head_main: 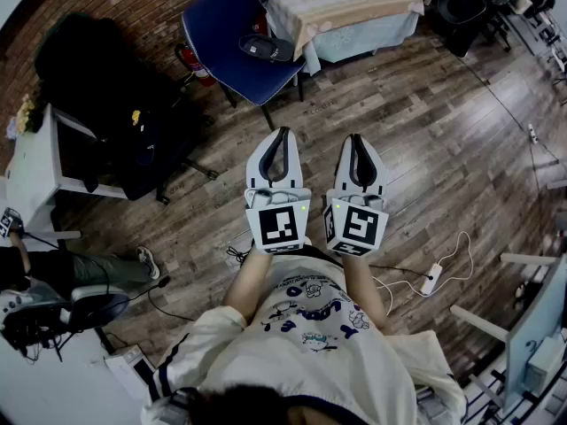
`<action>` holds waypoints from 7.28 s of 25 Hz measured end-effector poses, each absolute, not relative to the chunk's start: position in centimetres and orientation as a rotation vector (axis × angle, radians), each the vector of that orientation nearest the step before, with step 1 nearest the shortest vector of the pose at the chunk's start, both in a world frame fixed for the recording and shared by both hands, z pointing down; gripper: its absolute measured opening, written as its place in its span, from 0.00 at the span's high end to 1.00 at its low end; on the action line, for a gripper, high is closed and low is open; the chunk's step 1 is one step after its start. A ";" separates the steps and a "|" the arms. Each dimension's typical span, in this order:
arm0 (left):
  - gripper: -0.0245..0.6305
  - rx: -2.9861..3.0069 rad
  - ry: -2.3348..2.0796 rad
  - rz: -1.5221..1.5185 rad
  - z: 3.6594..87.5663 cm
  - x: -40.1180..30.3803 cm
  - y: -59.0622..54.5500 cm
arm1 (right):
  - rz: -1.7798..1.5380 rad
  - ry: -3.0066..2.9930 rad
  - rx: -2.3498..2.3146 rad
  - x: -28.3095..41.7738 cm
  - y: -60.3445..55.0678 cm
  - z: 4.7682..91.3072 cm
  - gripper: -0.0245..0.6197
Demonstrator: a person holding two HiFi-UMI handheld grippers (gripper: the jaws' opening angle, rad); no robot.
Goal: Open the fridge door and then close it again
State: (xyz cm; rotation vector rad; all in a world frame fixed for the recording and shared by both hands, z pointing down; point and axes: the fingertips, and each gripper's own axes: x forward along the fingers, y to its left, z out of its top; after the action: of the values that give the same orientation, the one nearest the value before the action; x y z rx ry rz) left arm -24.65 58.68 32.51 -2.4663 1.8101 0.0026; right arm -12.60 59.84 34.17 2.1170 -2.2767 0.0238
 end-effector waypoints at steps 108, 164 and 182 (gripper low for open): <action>0.93 -2.440 2.026 -0.025 35.2 -5.3 -5.5 | 0.207 -2.323 1.954 8.1 -4.6 38.1 0.89; 0.64 -2.724 1.911 -0.141 41.4 -9.7 -28.2 | 0.259 -2.299 1.816 3.0 -25.5 42.3 0.90; 0.62 -2.800 1.742 -0.137 41.5 -9.1 -29.0 | 0.277 -2.273 1.822 2.7 -26.3 43.3 0.90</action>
State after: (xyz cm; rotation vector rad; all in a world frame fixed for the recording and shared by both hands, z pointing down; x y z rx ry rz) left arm -9.05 -29.05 41.53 -2.8003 1.7424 -0.1368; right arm 2.66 -26.34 43.34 1.8220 -2.2727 0.2773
